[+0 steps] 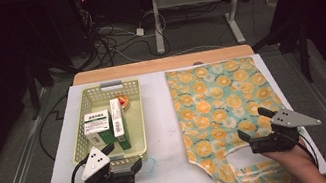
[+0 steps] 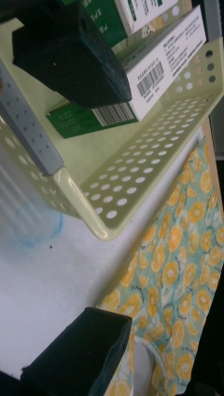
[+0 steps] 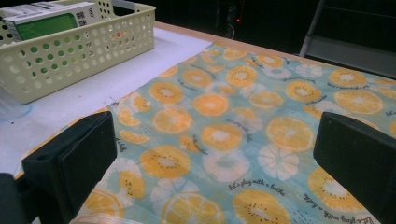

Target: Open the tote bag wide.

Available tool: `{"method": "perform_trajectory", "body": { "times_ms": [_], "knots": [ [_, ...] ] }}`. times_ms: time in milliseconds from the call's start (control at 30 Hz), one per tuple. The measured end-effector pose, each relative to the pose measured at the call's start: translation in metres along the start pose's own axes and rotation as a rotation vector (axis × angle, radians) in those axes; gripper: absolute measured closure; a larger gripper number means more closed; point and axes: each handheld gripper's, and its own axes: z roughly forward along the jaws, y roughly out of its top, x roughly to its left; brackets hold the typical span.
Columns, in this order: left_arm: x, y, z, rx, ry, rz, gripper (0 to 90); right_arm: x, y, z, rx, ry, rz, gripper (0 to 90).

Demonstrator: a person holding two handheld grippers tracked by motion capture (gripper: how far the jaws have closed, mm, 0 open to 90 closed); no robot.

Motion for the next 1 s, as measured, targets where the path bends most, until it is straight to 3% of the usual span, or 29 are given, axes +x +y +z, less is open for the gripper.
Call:
{"method": "perform_trajectory", "body": {
  "times_ms": [667,733,800,867,967,1000],
  "knots": [
    [0.000,0.003,0.004,0.023,0.018,0.009,0.0,-0.011,-0.001,-0.012,0.006,-0.035,0.019,0.3],
    [0.000,0.005,0.004,0.028,0.030,0.013,0.0,-0.017,-0.002,-0.014,0.009,-0.052,0.024,0.3],
    [-0.001,0.006,0.005,0.050,0.031,0.022,0.0,-0.030,-0.006,-0.020,0.037,-0.105,0.022,0.3],
    [-0.001,0.006,0.005,0.056,0.032,0.029,0.0,-0.036,-0.008,-0.022,0.046,-0.114,0.036,0.3],
    [-0.002,0.007,0.006,0.059,0.028,0.038,0.0,-0.053,-0.015,-0.028,0.069,-0.153,0.076,1.9],
    [-0.002,0.007,0.006,0.056,0.021,0.038,0.0,-0.065,-0.020,-0.032,0.077,-0.190,0.107,5.2]
  ]
}}
